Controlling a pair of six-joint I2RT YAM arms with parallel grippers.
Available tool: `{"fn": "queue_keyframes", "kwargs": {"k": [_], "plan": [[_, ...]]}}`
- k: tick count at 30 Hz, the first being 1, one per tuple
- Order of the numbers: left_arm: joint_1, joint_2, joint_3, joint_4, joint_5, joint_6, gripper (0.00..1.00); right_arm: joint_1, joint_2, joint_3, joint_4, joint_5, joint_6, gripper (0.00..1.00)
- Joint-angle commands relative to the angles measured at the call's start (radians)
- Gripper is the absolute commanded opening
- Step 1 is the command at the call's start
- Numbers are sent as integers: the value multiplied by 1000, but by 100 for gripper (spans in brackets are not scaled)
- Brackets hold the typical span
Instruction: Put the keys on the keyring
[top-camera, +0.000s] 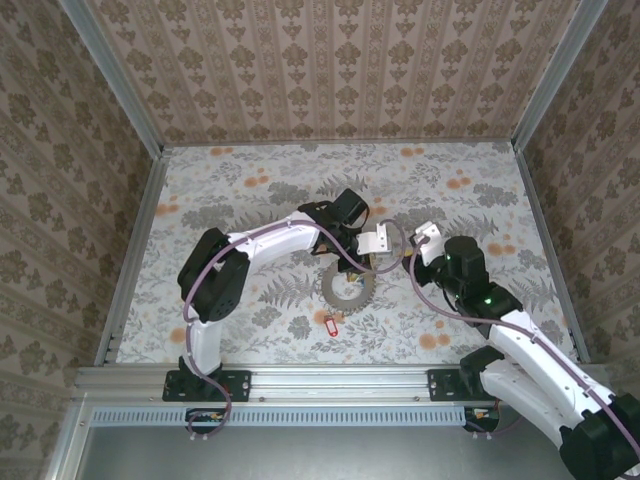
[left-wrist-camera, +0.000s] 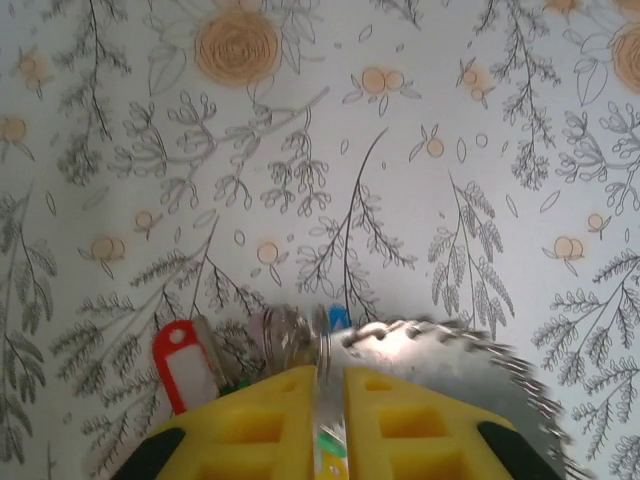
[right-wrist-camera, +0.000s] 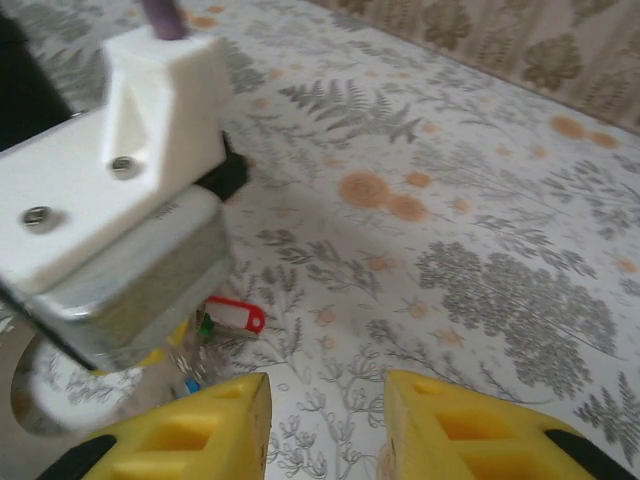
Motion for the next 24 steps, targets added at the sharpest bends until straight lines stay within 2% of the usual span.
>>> {"fn": "queue_keyframes", "kwargs": {"k": [1, 5, 8, 13, 16, 18, 23, 24], "plan": [[-6, -16, 13, 64, 55, -70, 17, -8, -26, -26, 68, 135, 66, 40], [-1, -92, -51, 134, 55, -97, 20, -36, -35, -51, 116, 191, 112, 44], [23, -203, -170, 274, 48, -151, 21, -74, -38, -66, 161, 205, 119, 48], [117, -433, -445, 610, -12, -282, 24, -138, -29, -95, 256, 299, 101, 63], [194, -562, -594, 747, -109, -364, 27, -193, -8, -129, 342, 311, 115, 76], [242, -642, -692, 832, -186, -400, 33, -233, 21, -153, 396, 298, 137, 84], [331, -805, -880, 968, -373, -456, 54, -312, 143, -179, 492, 242, 165, 88], [351, -833, -905, 975, -397, -465, 75, -322, 179, -182, 520, 235, 165, 89]]}}
